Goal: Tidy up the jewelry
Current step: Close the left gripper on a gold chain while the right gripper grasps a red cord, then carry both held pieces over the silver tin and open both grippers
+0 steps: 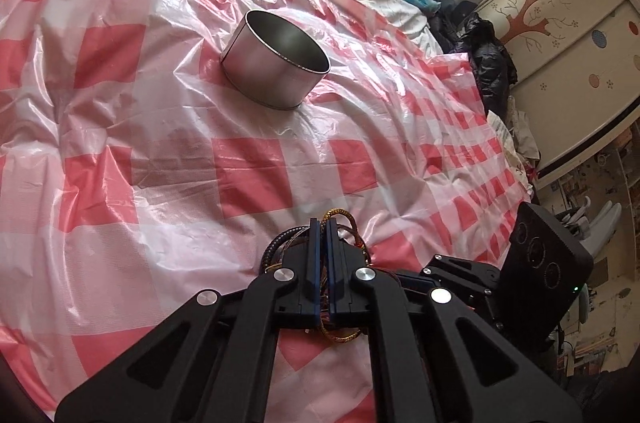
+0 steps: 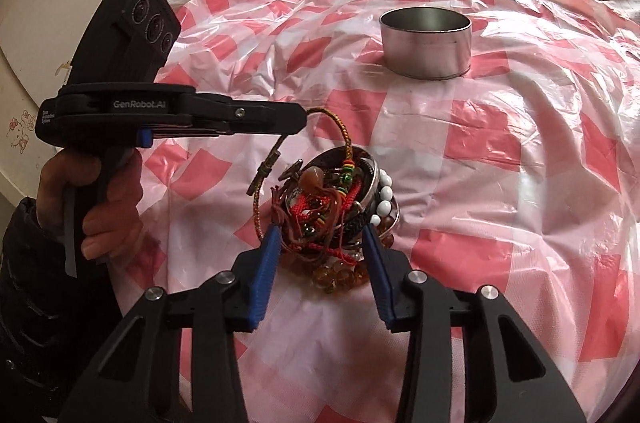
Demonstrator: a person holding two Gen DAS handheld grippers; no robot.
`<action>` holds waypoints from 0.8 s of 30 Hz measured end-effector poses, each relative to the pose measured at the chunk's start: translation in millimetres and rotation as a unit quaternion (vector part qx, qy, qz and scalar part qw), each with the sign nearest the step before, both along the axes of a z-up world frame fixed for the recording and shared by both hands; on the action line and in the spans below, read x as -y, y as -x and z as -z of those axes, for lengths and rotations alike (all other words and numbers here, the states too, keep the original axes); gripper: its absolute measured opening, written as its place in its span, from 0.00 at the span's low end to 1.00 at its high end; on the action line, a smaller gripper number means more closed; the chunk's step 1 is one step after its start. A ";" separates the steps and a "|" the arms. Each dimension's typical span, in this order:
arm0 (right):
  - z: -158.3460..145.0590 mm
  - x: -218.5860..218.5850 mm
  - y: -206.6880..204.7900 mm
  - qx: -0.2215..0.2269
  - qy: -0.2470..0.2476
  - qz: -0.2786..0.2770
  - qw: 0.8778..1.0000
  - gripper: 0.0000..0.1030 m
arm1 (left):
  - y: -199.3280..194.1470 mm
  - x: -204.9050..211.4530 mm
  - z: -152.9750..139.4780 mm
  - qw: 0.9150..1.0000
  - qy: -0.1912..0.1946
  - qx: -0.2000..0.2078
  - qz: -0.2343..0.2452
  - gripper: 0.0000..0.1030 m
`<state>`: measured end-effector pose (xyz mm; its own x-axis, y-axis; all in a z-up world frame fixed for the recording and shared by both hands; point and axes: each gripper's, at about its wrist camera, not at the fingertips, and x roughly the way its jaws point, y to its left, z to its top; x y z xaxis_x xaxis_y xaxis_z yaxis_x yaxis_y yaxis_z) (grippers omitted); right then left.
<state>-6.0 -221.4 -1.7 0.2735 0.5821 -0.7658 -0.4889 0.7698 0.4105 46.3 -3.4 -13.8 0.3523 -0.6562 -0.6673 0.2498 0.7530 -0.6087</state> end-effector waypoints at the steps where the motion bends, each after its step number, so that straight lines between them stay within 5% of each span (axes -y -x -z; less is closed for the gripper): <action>1: -0.4 2.2 -1.3 0.002 -0.002 0.008 1.000 0.41 | 0.4 -0.6 -1.4 1.000 0.005 0.001 0.001 0.02; 6: -4.5 8.1 -4.1 0.012 -0.012 0.024 1.000 0.34 | 2.1 0.6 -4.0 1.000 0.007 0.004 0.005 0.02; 16: -15.6 3.1 3.8 0.047 -0.014 0.003 0.999 0.02 | 4.1 3.6 -8.0 1.000 0.023 0.012 0.012 0.02; 24: -55.2 20.8 10.1 0.080 -0.185 -0.017 0.979 0.02 | 3.2 0.4 -6.9 1.000 0.025 0.010 0.005 0.02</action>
